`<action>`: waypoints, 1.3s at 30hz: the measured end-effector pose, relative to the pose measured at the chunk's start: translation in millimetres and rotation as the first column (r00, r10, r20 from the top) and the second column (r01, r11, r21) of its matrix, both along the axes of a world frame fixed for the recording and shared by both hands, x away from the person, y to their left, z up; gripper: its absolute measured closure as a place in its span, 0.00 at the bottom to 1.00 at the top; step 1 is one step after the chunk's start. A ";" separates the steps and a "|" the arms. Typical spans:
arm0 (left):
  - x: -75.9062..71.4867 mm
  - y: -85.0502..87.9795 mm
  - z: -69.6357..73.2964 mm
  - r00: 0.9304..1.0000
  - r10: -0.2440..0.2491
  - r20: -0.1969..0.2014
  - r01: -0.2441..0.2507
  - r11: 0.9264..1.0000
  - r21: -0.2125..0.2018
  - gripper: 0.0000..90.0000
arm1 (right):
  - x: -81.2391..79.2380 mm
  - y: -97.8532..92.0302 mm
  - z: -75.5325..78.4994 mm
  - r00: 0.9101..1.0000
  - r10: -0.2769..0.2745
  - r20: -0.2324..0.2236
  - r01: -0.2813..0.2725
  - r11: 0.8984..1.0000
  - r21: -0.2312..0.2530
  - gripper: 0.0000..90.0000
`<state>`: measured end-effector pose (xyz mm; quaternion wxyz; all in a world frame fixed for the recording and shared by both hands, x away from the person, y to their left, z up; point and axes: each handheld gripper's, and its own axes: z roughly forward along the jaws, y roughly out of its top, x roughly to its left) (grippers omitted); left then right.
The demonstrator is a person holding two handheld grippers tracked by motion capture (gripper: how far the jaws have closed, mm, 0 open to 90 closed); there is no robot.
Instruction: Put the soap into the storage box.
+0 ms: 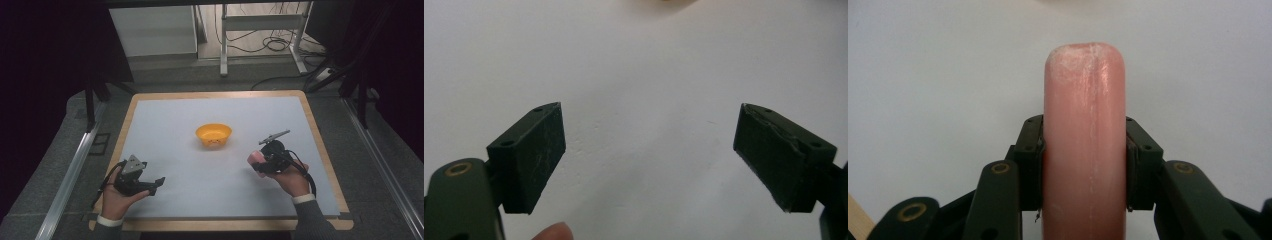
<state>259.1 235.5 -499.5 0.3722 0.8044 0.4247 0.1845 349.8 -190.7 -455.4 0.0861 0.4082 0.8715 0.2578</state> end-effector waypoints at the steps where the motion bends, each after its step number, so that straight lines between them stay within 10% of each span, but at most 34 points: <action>1: 0.0 0.0 0.0 1.000 0.000 0.000 0.000 1.000 0.000 0.15 | 0.0 0.0 0.0 1.000 0.000 0.000 0.000 1.000 0.000 0.66; 39: 1.1 1.1 -3.0 1.000 0.008 -0.010 -0.008 1.000 -0.001 0.15 | 33.8 14.3 14.7 0.999 0.040 0.036 -0.041 0.999 0.034 0.66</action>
